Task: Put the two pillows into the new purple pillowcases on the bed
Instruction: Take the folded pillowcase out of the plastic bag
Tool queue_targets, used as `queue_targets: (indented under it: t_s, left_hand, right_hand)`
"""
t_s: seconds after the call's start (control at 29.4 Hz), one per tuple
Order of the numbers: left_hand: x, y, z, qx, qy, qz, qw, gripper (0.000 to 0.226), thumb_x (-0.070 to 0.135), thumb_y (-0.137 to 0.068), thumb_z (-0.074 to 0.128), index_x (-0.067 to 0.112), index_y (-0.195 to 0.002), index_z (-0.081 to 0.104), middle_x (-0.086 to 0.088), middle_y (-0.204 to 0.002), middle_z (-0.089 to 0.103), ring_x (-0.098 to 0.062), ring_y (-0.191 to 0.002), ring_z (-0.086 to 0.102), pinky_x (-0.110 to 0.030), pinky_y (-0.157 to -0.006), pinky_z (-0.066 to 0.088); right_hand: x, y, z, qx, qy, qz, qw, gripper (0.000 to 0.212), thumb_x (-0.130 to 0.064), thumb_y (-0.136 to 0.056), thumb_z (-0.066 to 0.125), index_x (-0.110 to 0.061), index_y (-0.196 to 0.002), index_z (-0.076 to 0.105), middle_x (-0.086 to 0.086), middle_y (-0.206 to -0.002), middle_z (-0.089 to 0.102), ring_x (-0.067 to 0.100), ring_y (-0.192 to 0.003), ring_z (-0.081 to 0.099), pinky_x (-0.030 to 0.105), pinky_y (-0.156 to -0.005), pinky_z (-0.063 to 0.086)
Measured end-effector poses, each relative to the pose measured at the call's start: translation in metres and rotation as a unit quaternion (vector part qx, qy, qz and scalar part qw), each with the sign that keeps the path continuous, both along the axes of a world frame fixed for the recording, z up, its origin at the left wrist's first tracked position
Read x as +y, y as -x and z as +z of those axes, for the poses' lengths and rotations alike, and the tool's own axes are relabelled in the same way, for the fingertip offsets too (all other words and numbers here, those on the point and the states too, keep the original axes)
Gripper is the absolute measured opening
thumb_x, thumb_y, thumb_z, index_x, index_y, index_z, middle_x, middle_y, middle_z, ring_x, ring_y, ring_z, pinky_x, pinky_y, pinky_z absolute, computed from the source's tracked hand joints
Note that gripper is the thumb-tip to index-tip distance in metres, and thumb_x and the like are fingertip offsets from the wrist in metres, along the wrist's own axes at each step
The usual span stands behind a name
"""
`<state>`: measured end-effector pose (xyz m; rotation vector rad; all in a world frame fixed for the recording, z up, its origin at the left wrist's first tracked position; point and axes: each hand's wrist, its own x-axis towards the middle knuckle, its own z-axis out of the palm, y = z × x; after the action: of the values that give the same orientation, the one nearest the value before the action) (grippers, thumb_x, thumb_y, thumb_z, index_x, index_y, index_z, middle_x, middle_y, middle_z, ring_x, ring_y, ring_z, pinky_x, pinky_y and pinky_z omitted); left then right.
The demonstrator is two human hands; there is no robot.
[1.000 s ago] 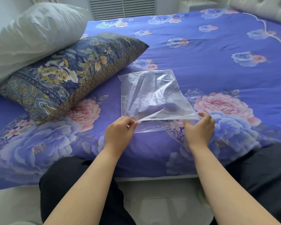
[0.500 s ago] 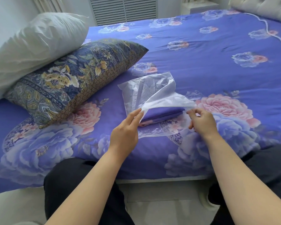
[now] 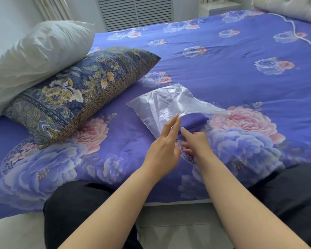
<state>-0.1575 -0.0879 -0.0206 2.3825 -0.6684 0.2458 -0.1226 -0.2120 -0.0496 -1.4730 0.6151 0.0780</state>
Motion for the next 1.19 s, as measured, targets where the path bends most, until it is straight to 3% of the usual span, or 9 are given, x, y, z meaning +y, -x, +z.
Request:
queue_targets:
  t_s: [0.1, 0.2, 0.37, 0.58, 0.78, 0.92, 1.02, 1.12, 1.19]
  left_hand:
    - [0.0, 0.001, 0.0, -0.009, -0.02, -0.014, 1.0, 0.079, -0.003, -0.08, 0.044, 0.023, -0.15, 0.018, 0.02, -0.156, 0.009, -0.012, -0.126, 0.042, -0.038, -0.08, 0.052]
    - [-0.001, 0.003, 0.0, -0.018, -0.03, -0.019, 0.999, 0.08, -0.003, -0.079, 0.046, 0.022, -0.15, 0.019, 0.019, -0.156, 0.011, -0.013, -0.123, 0.046, -0.026, -0.072, 0.047]
    - [-0.004, 0.008, -0.006, -0.002, -0.022, -0.009, 1.0, 0.079, -0.001, -0.079, 0.045, 0.025, -0.15, 0.019, 0.022, -0.155, 0.01, -0.017, -0.113, 0.054, -0.029, -0.07, 0.048]
    - [-0.004, 0.01, -0.013, 0.024, -0.033, 0.008, 0.999, 0.074, 0.006, -0.087, 0.048, 0.024, -0.151, 0.015, 0.02, -0.156, 0.008, -0.017, -0.109, 0.055, -0.014, -0.072, 0.036]
    - [-0.003, 0.005, -0.013, 0.021, -0.023, 0.013, 0.999, 0.069, 0.021, -0.094, 0.05, 0.025, -0.151, 0.012, 0.019, -0.157, 0.005, 0.0, -0.129, 0.033, -0.027, -0.085, 0.047]
    - [-0.005, 0.001, -0.008, 0.042, 0.006, 0.016, 0.999, 0.059, 0.034, -0.095, 0.049, 0.035, -0.147, 0.023, 0.022, -0.151, 0.023, -0.001, -0.093, 0.057, -0.031, -0.083, 0.051]
    - [-0.009, -0.004, 0.0, 0.003, 0.062, 0.035, 0.997, 0.045, 0.042, -0.093, 0.048, 0.042, -0.135, 0.033, 0.026, -0.129, 0.048, -0.003, -0.067, 0.054, -0.028, -0.073, 0.049]
    - [-0.007, -0.028, 0.003, -0.019, 0.09, 0.081, 0.992, 0.047, 0.051, -0.091, 0.039, 0.03, -0.134, 0.039, 0.017, -0.125, 0.056, -0.01, -0.099, 0.054, -0.032, -0.087, 0.044]
    - [-0.001, -0.052, -0.001, 0.035, 0.025, 0.134, 0.99, 0.05, 0.053, -0.094, 0.032, 0.029, -0.138, 0.039, 0.007, -0.138, 0.049, -0.018, -0.131, 0.037, -0.043, -0.105, 0.031]
  right_hand:
    - [-0.011, -0.018, 0.01, 0.052, 0.103, 0.058, 0.992, 0.046, -0.048, -0.083, 0.061, -0.003, -0.086, 0.064, 0.011, -0.081, 0.065, 0.018, -0.055, 0.05, 0.027, -0.05, 0.036]
    - [-0.018, -0.024, 0.029, 0.104, 0.032, 0.108, 0.988, 0.033, -0.042, -0.09, 0.052, -0.01, -0.082, 0.058, 0.009, -0.075, 0.067, 0.012, -0.041, 0.032, 0.02, -0.039, 0.025]
    - [-0.018, -0.031, 0.037, 0.116, -0.025, 0.129, 0.985, 0.03, -0.023, -0.091, 0.045, -0.018, -0.062, 0.046, -0.003, -0.048, 0.037, 0.005, -0.032, 0.021, 0.013, -0.032, 0.014]
    - [-0.001, -0.021, 0.005, 0.033, -0.013, 0.052, 0.998, 0.026, -0.017, -0.086, 0.062, -0.007, -0.062, 0.054, 0.006, -0.056, 0.049, 0.015, -0.045, 0.043, 0.018, -0.041, 0.032]
    - [0.003, 0.004, -0.009, -0.087, -0.064, 0.008, 0.994, 0.015, -0.02, -0.085, 0.068, -0.006, -0.081, 0.063, 0.007, -0.076, 0.066, 0.017, -0.069, 0.062, 0.03, -0.066, 0.05]
    - [-0.009, 0.026, -0.014, -0.115, 0.137, -0.012, 0.984, 0.021, -0.032, -0.087, 0.063, -0.019, -0.072, 0.056, 0.002, -0.075, 0.063, 0.019, -0.072, 0.059, 0.031, -0.065, 0.046]
    - [-0.018, 0.031, -0.003, -0.004, 0.287, 0.026, 0.958, 0.028, -0.041, -0.09, 0.049, -0.018, -0.104, 0.058, 0.011, -0.111, 0.062, 0.032, -0.101, 0.058, 0.038, -0.084, 0.044]
    - [-0.024, 0.025, 0.008, 0.108, 0.397, 0.113, 0.904, 0.045, -0.027, -0.097, 0.035, -0.013, -0.139, 0.038, 0.014, -0.135, 0.049, 0.033, -0.121, 0.049, 0.039, -0.097, 0.039]
    - [-0.026, 0.016, 0.012, 0.108, 0.408, 0.145, 0.895, 0.039, -0.029, -0.094, 0.04, -0.013, -0.127, 0.051, 0.01, -0.119, 0.062, 0.027, -0.111, 0.058, 0.036, -0.092, 0.043]
